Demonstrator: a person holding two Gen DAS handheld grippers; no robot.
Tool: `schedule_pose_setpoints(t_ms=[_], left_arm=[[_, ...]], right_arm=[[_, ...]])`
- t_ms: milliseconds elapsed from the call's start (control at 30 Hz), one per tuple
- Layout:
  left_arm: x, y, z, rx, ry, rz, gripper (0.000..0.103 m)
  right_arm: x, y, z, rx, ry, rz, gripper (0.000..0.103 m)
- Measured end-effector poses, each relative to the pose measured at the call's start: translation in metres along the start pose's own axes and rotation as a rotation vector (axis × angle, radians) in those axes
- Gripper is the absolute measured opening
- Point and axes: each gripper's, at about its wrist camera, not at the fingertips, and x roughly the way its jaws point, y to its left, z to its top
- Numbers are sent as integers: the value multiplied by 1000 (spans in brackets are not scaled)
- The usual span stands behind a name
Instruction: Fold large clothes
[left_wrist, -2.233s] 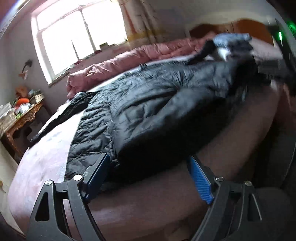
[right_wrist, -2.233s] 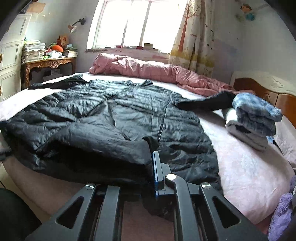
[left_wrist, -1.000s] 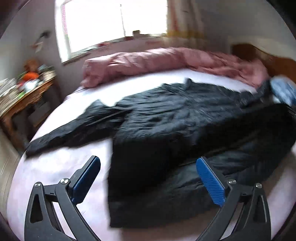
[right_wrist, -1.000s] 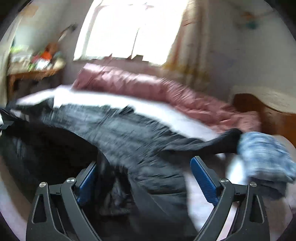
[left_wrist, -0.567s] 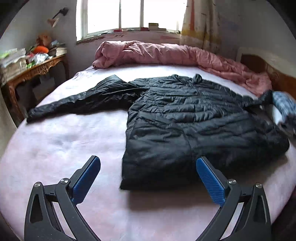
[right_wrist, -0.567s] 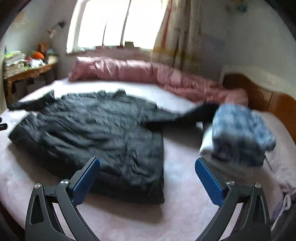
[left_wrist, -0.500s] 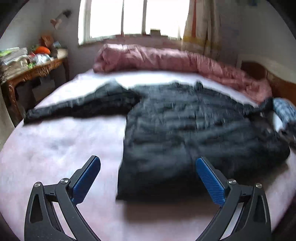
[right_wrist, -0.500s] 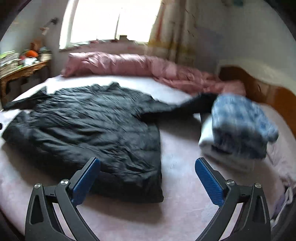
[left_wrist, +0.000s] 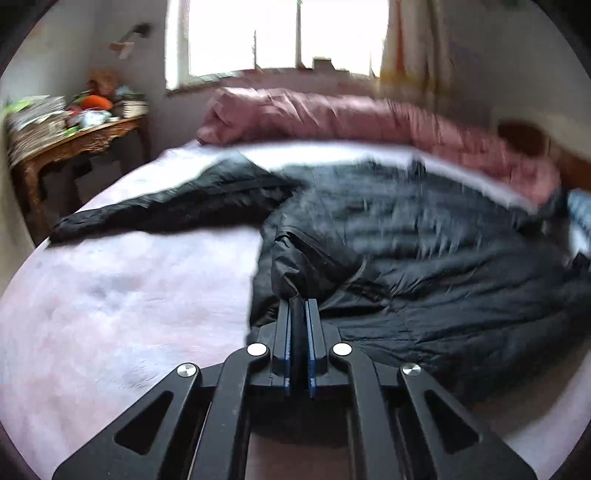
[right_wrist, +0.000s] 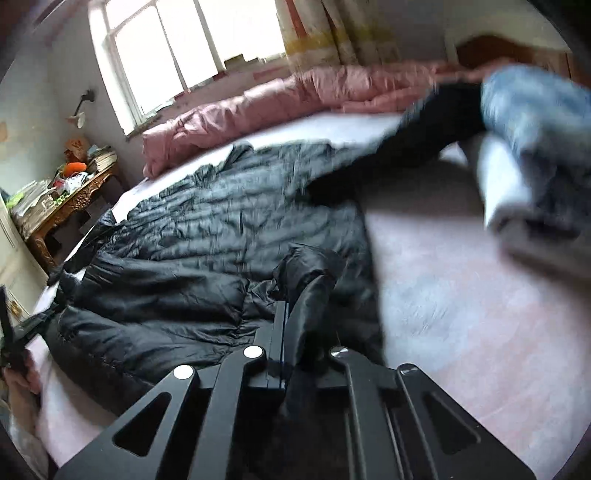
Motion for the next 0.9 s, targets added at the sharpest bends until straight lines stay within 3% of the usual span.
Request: schedule_pose_setpoints(t_ms=[67, 133, 233, 333, 400, 433, 533, 567, 600, 633, 700, 767, 800, 867, 900], left_arm=[[-13, 4, -1, -17, -35, 34, 5], [-16, 4, -8, -17, -21, 108, 4], [0, 10, -20, -34, 93, 234, 3], [19, 24, -21, -97, 185, 127, 3], [9, 26, -20, -105, 137, 84, 3], [-4, 23, -18, -95, 77, 77, 3], [-51, -2, -12, 10, -148, 80, 8], [-64, -14, -11, 50, -204, 66, 13], [-72, -21, -10, 72, -237, 38, 17], [-79, -31, -10, 79, -254, -7, 19], [-82, -49, -12, 78, -243, -112, 23], [-73, -72, -14, 95, -182, -184, 27], [-67, -82, -15, 109, -156, -201, 27], [-51, -105, -18, 141, -125, -207, 30], [-45, -114, -20, 154, -106, -195, 36]], right_arm=[[-9, 4, 4, -22, -42, -8, 7], [-11, 8, 4, -44, -46, -47, 7], [4, 11, -3, -64, 41, -94, 7], [19, 3, -10, -29, 111, -118, 8], [12, 0, -9, -19, 75, -125, 14], [1, 1, -7, -19, 22, -142, 18], [-23, 7, -5, -34, -91, -168, 46], [-36, 14, -5, -43, -151, -166, 64], [-43, 18, -5, -45, -175, -163, 80], [-53, 26, -6, -42, -184, -163, 86], [-69, 44, -10, -50, -173, -130, 90], [-78, 62, -16, -78, -191, -68, 94], [-78, 68, -19, -91, -183, -59, 103], [-62, 82, -25, -133, -128, -47, 103], [-53, 86, -28, -147, -95, -54, 103]])
